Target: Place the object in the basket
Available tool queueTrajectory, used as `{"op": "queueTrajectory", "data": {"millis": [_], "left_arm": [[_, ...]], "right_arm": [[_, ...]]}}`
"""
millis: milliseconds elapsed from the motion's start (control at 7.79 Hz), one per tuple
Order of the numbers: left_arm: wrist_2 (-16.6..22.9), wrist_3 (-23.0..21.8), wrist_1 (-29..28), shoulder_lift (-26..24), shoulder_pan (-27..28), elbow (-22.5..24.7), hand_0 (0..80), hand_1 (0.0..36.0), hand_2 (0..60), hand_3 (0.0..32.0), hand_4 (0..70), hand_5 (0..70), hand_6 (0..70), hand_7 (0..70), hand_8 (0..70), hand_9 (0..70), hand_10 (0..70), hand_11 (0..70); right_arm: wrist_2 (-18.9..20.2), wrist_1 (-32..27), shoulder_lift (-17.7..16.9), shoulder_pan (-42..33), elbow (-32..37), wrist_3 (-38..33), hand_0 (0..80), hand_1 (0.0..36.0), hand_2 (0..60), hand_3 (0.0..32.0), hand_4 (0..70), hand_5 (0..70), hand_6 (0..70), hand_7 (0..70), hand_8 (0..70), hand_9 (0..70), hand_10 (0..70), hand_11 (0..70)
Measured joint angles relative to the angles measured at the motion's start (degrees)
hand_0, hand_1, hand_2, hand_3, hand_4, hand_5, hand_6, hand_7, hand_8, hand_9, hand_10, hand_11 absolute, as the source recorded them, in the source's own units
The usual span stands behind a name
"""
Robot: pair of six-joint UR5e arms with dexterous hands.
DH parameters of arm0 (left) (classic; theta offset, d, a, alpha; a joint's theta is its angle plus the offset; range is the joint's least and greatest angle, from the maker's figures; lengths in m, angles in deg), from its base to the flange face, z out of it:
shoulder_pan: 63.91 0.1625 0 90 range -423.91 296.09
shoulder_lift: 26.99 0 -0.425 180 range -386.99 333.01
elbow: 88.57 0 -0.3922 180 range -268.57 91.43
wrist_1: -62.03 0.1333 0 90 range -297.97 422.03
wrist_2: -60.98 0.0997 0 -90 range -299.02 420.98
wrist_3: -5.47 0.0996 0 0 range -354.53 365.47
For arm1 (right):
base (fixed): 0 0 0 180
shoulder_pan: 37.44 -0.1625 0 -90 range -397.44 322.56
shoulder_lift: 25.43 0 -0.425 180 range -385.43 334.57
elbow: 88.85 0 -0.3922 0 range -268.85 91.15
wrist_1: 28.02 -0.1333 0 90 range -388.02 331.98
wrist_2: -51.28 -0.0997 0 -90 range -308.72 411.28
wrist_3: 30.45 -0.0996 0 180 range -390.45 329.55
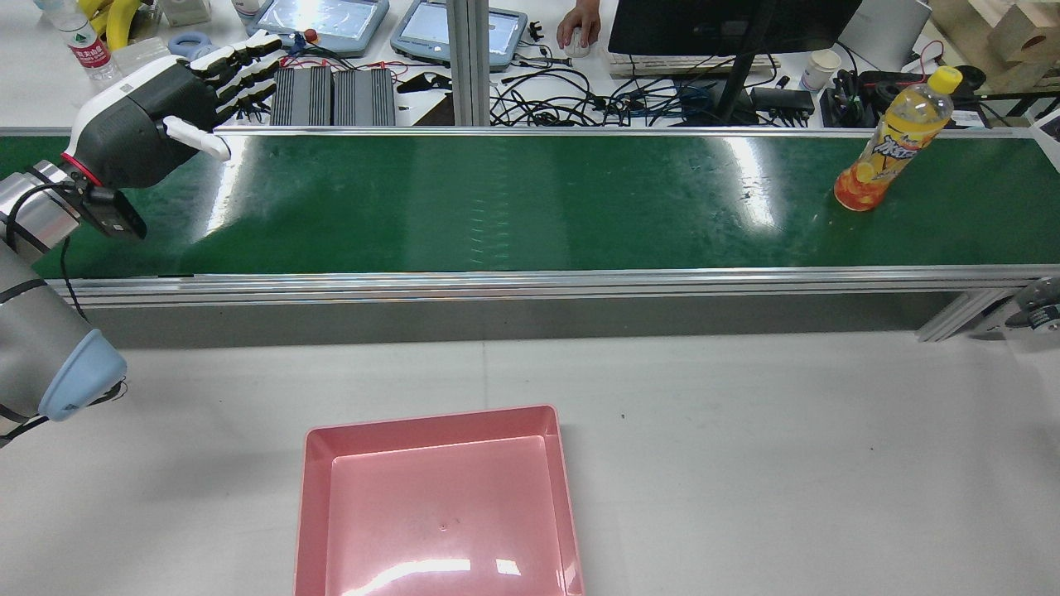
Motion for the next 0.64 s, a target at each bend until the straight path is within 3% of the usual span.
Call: {"op": "queueTrajectory", "data": {"millis": [642], "left_arm": [[0.17,-0.05,0.0,-0.08,-0.13,0.1,52.8,5.6,0.0,1.6,14.1,10.8,0.0,0.0,6.0,6.6,5.4,8.9]], "right_arm": [[0.0,0.0,0.0,0.0,0.09,0.0,0.0,0.0,0.0,0.0,0.0,0.0,0.0,0.0,0.0,0.0,0.0,0.0]]}}
